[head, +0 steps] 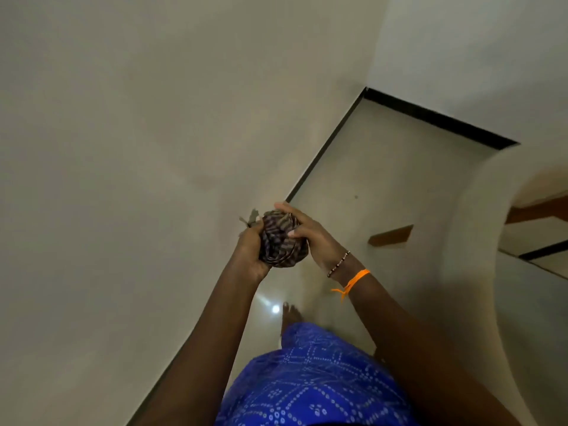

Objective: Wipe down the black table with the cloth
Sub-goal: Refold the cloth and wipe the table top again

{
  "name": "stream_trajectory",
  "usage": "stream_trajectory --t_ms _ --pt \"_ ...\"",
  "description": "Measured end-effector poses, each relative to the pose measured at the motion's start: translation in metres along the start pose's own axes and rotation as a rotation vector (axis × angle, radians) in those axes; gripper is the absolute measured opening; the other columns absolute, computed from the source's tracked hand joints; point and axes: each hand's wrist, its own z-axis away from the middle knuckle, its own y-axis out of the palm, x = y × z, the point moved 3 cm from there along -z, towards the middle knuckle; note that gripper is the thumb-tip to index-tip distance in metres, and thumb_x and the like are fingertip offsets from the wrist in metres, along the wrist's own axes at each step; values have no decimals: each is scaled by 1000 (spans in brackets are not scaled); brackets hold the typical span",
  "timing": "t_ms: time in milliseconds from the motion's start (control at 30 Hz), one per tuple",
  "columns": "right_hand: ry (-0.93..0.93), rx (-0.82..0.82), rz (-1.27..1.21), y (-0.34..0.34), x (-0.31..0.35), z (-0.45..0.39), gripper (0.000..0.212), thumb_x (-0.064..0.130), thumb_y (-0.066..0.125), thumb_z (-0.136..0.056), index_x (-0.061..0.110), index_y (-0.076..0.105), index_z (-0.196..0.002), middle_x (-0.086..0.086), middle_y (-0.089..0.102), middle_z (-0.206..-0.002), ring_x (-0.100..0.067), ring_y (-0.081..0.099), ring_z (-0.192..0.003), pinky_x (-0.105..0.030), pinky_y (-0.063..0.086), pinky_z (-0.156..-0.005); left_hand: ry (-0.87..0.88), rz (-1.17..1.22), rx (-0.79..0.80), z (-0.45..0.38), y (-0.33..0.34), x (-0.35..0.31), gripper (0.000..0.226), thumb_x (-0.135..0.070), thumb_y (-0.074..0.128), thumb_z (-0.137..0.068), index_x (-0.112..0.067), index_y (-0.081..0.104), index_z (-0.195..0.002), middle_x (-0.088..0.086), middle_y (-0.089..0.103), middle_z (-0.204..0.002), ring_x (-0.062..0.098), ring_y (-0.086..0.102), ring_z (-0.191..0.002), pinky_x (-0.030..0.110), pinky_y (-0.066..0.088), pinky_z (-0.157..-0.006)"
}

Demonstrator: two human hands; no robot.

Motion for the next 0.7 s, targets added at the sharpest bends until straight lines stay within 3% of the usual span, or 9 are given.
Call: stream_trajectory --t_ms 100,133,233,267,333,400,533,600,700 --pt "-61 -102 -206 -26 42 -43 76 7 43 -65 4 36 -140 -10 50 -120 -20 51 -107 -24 43 -90 -13 31 57 -33 39 -48 54 -39 26 -100 0 49 -129 23 51 -133 36 55 -113 48 47 -86" --pt "-98 -190 -162 -37 55 -55 71 5 44 -67 3 39 -138 -11 51 -119 -20 51 -107 -21 42 -89 -19 45 77 -43 52 -61 53 -38 26 -100 0 49 -129 23 51 -134 35 55 -112 47 46 -86" --pt "-177 -556 214 -83 80 -80 48 -10 48 -82 2 49 -129 -16 47 -133 -16 45 -117 3 35 -86 -60 74 142 -73 91 -87 49 -35 30 -99 1 53 -124 21 55 -129 32 59 -102 43 49 -77" --pt "-168 -630 296 -98 85 -89 46 -10 50 -84 3 50 -128 -16 46 -135 -17 46 -117 0 35 -89 -78 62 163 -86 105 -95 47 -35 31 -99 0 56 -119 19 58 -125 31 60 -99 42 50 -74" --pt "-114 -691 372 -124 94 -106 47 -7 55 -83 3 50 -128 -18 47 -133 -27 50 -119 -21 42 -98 -103 23 198 -110 132 -109 46 -36 33 -98 0 60 -109 16 63 -114 29 63 -91 41 51 -71" --pt "-91 -744 355 -150 109 -122 51 -4 61 -81 3 48 -129 -17 50 -130 -31 56 -110 -35 49 -93 -139 -56 249 -134 163 -123 48 -37 33 -98 1 61 -105 13 69 -105 29 67 -84 43 53 -69" --pt "-49 -866 164 -204 144 -152 53 -8 69 -74 0 52 -124 -19 58 -118 -28 58 -96 -35 50 -84 -211 -233 347 -181 228 -154 45 -38 44 -93 -1 65 -108 16 73 -92 29 71 -79 39 59 -67" --pt "-61 -910 91 -231 164 -164 41 -15 69 -69 -4 61 -108 -23 64 -107 -32 60 -96 -39 52 -84 -232 -330 399 -203 264 -170 42 -38 54 -88 -3 67 -108 16 73 -97 29 71 -84 39 59 -72" --pt "-168 -916 204 -263 191 -174 24 -14 73 -66 1 65 -82 -14 65 -86 -24 61 -83 -32 50 -74 -234 -469 471 -237 320 -184 42 -38 58 -85 -5 68 -108 16 71 -103 29 69 -91 43 56 -82"
